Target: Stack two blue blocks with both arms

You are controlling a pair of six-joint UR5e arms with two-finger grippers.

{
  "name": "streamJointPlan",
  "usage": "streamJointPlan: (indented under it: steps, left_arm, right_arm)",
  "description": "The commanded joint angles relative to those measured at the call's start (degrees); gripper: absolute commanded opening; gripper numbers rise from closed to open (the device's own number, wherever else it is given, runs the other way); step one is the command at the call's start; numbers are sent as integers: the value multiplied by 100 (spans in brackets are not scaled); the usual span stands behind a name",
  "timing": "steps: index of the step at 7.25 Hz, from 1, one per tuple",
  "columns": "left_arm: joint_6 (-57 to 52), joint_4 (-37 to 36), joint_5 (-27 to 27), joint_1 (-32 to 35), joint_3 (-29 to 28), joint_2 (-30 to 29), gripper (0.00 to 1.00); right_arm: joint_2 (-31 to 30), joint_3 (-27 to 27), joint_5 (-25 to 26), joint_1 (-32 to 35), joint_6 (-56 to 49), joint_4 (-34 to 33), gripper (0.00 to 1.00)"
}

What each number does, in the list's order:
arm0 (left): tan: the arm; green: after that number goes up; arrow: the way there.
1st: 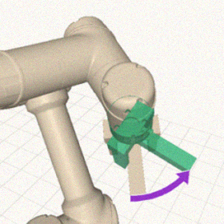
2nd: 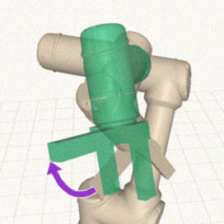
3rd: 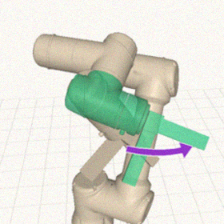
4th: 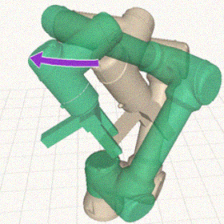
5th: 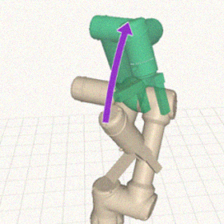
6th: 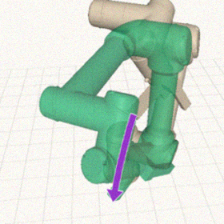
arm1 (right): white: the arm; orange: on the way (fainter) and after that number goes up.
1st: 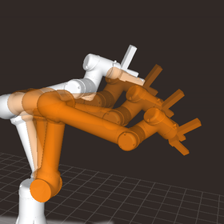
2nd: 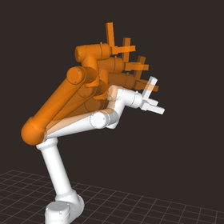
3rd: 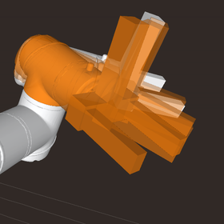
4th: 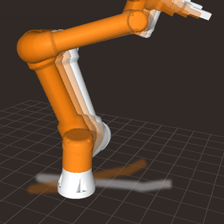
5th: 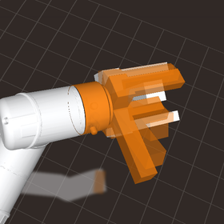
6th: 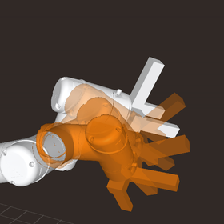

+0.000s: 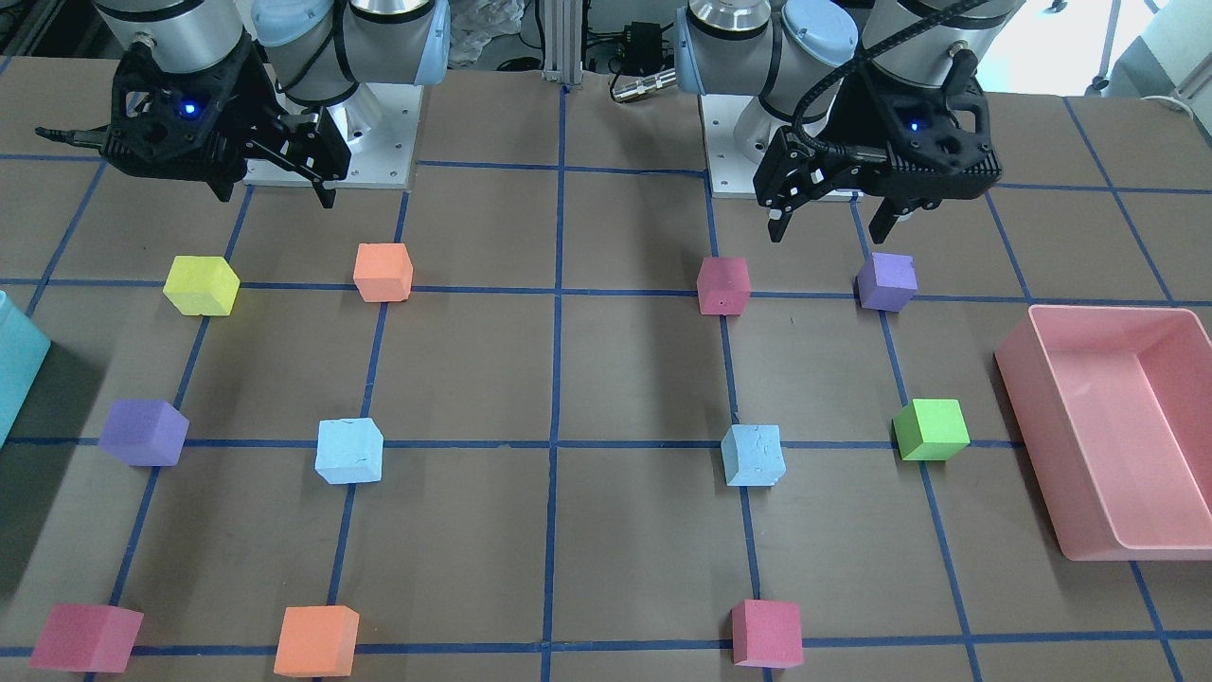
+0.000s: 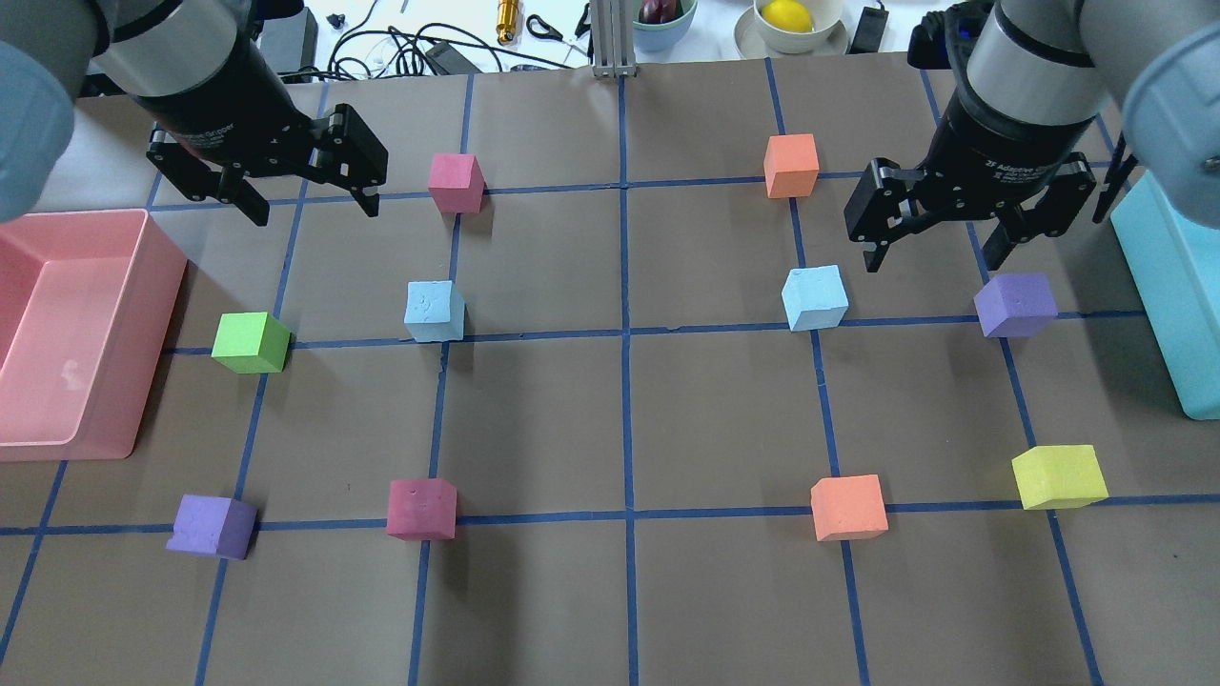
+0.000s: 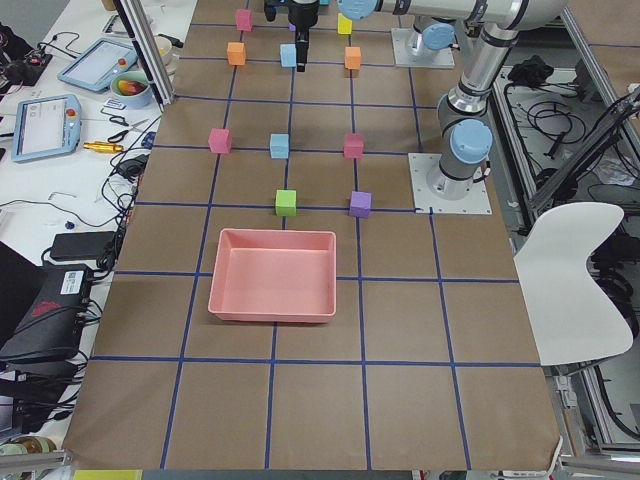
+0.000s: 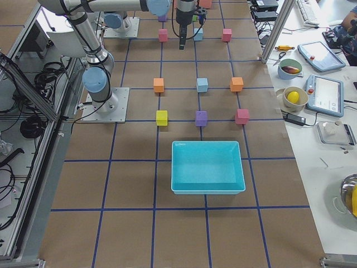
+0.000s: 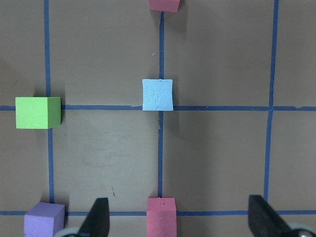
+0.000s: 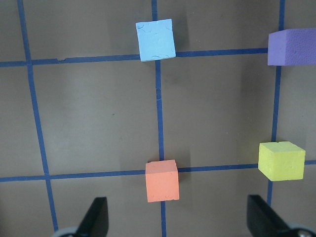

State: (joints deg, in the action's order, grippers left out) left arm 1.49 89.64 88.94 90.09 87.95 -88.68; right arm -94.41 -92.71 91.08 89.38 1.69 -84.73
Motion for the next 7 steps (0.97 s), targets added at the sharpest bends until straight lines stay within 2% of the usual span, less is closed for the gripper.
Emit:
streamJointPlan:
  steps: [1,5,6,7]
  left_arm:
    - [0,44,-9,-9,12,35,100]
    - [35,45,9,-18,73,53,100]
    - [18,45,9,-18,73,53,100]
    - [35,18,0,0,82,44,100]
  right_arm:
    - [11,-2,6,0,-29,0,100]
    - [37,-10,6,-8,-29,-17,100]
    - [115,-54,-20,-8,-29,-78,100]
    - [455,-63,23,-78,58,-114,100]
